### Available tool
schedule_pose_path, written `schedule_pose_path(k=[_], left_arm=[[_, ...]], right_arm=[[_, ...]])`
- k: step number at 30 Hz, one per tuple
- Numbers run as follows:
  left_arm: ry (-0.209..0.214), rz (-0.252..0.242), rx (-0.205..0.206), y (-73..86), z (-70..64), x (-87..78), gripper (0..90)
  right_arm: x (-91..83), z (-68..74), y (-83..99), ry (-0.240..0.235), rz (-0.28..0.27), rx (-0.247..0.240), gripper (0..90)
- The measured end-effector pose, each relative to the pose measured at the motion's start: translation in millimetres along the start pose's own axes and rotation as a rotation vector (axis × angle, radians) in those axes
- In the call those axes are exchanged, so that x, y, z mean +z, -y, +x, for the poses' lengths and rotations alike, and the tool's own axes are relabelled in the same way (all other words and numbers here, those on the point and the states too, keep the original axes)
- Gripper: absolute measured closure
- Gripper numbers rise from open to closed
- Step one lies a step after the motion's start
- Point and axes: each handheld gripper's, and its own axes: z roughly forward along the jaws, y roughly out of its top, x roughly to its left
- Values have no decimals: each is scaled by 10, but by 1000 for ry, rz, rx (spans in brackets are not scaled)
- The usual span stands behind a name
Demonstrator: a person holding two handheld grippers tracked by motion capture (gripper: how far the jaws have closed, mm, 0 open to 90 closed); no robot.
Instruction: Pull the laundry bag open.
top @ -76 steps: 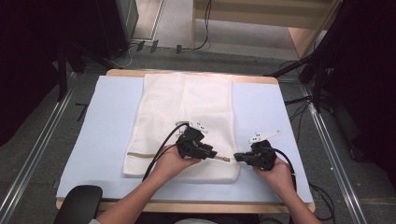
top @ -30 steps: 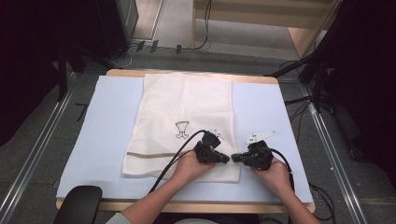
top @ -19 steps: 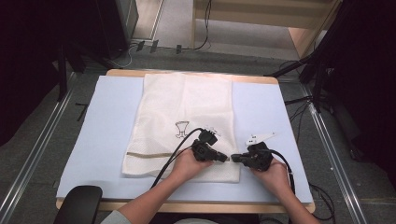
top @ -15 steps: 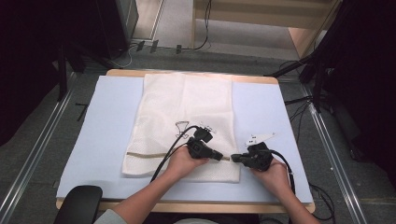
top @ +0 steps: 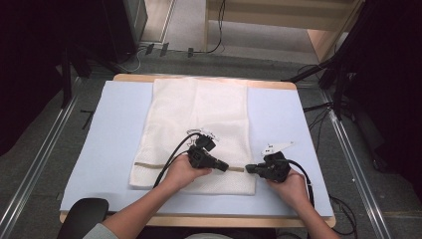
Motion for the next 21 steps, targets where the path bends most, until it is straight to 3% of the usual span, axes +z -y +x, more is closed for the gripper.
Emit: schedule_pose_path(k=[6,10,16,21], left_arm=[[-18,12,5,19,10,-45,892],[7,11,-29,44,89,-190,892],[0,-7,-37,96,142,-372,892],[24,21,-41,135,160,-388,892]], right_arm=[[-1,12,5,7,-1,-15,900],[-3,15,7,8,-1,-22,900],[-2,12,7,6,-1,-21,900],[1,-10,10,-8,-6,2,900]])
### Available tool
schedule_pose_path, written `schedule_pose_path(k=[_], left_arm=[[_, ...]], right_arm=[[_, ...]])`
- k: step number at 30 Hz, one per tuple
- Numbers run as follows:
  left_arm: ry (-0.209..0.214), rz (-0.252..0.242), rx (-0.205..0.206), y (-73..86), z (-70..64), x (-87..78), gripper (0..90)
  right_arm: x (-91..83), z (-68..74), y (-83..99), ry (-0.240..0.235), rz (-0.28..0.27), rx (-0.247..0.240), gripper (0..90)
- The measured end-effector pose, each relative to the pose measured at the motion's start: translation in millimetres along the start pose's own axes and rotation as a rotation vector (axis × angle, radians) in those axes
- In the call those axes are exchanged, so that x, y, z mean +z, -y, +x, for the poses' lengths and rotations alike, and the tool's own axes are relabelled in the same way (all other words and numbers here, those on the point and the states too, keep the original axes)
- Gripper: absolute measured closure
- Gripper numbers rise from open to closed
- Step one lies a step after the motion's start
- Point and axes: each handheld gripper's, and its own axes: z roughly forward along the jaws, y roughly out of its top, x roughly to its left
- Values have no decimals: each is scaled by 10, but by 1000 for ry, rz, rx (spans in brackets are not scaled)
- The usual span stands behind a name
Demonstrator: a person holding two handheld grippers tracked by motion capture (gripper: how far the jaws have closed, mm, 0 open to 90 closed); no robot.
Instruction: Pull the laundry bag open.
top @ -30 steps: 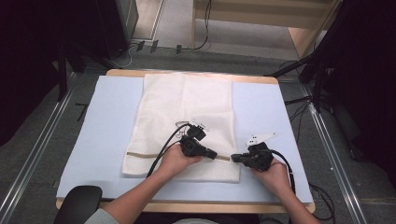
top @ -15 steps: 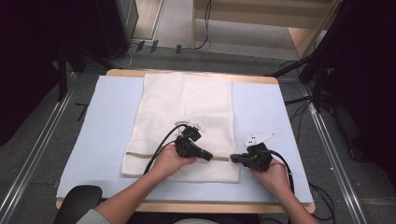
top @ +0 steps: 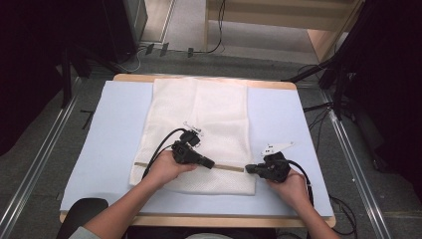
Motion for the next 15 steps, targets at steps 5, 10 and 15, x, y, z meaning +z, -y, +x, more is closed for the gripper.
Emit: schedule_pose_path(k=[5,10,15], left_arm=[[-12,6,5,9,11,-7,892],[6,0,-36,50,81,-89,892],[11,-5,-36,96,99,-174,891]], right_arm=[[3,4,-1,-1,-1,-5,900],[0,-2,8,-6,-5,-9,900],[0,8,3,2,-2,-23,900]])
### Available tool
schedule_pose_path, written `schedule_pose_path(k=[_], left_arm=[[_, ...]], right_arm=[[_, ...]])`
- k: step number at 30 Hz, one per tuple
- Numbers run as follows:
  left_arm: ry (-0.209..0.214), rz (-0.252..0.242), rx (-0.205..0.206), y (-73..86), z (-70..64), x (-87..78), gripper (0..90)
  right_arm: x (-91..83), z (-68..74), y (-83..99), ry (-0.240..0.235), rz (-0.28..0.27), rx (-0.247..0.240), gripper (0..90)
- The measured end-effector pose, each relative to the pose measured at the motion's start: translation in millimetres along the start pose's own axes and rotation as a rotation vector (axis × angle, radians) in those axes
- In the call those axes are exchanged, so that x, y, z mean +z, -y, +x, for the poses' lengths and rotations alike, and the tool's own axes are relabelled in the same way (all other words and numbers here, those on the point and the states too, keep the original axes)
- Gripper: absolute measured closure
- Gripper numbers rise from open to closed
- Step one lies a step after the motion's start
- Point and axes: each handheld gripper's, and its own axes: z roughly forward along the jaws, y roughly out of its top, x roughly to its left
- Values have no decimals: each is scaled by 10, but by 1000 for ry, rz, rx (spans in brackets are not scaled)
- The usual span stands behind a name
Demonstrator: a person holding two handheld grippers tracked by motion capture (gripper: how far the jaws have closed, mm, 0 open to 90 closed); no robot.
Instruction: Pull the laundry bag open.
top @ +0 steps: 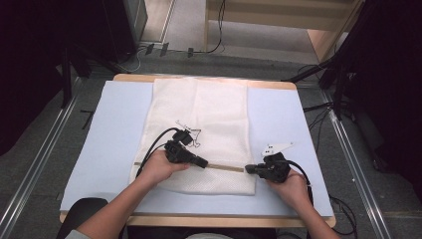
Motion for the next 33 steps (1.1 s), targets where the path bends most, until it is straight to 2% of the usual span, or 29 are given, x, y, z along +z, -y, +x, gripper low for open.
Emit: schedule_pose_path(k=[6,11,16,19,20,24,28,33], left_arm=[[-17,-14,11,64,56,-93,891],[-28,-28,-3,110,95,-176,891],[-25,-40,-19,147,130,-258,891],[6,-59,-36,170,149,-304,891],[5,-60,-33,176,151,-317,891],[-7,-66,-35,209,155,-381,891],[-35,-66,-15,228,105,-435,890],[-46,-72,-15,269,136,-516,891]], right_arm=[[-1,1,6,-1,-2,-6,900],[-3,-2,7,-3,-2,-5,900],[-1,-9,10,-8,-7,1,900],[-1,-6,6,-7,-5,4,900],[-1,-6,6,-6,-4,4,900],[0,-10,5,-8,-5,8,900],[0,-12,5,-10,-5,4,900],[-1,-16,9,-14,-7,3,900]])
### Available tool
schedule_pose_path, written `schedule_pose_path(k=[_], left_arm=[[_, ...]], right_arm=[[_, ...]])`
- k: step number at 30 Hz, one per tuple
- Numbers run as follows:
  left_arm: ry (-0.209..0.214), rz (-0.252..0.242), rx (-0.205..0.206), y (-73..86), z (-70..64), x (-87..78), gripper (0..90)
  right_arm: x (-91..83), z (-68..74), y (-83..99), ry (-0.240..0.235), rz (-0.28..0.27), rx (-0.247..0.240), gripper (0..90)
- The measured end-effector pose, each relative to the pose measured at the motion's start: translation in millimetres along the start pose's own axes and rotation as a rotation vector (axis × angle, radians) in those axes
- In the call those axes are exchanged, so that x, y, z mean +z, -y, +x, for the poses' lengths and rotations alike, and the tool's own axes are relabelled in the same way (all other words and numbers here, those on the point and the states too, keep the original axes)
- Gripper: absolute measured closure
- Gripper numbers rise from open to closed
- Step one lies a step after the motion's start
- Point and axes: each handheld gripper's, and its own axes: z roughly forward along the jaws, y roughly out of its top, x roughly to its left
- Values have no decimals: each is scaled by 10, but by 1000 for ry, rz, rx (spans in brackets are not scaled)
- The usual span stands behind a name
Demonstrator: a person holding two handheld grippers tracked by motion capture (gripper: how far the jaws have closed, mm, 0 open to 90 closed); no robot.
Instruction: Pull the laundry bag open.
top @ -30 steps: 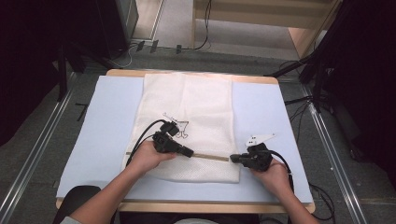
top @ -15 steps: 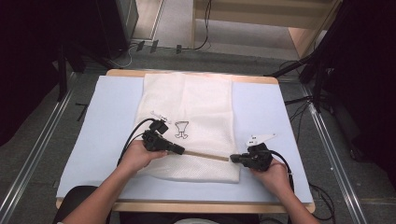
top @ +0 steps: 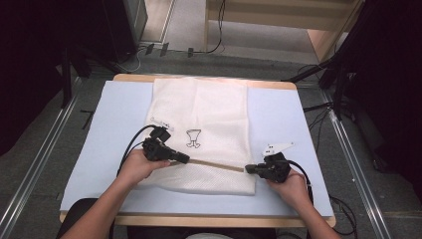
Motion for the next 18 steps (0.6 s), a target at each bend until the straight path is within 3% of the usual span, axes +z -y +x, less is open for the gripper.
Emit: schedule_pose_path(k=[6,12,18], left_arm=[[-16,-14,9,60,3,-114,890],[-33,-33,-8,134,48,-237,890],[-52,-37,-2,148,40,-267,890]], right_arm=[[1,-1,-3,-1,1,-5,900],[1,-1,-3,-1,1,-5,900],[-1,16,-19,9,15,-20,900]])
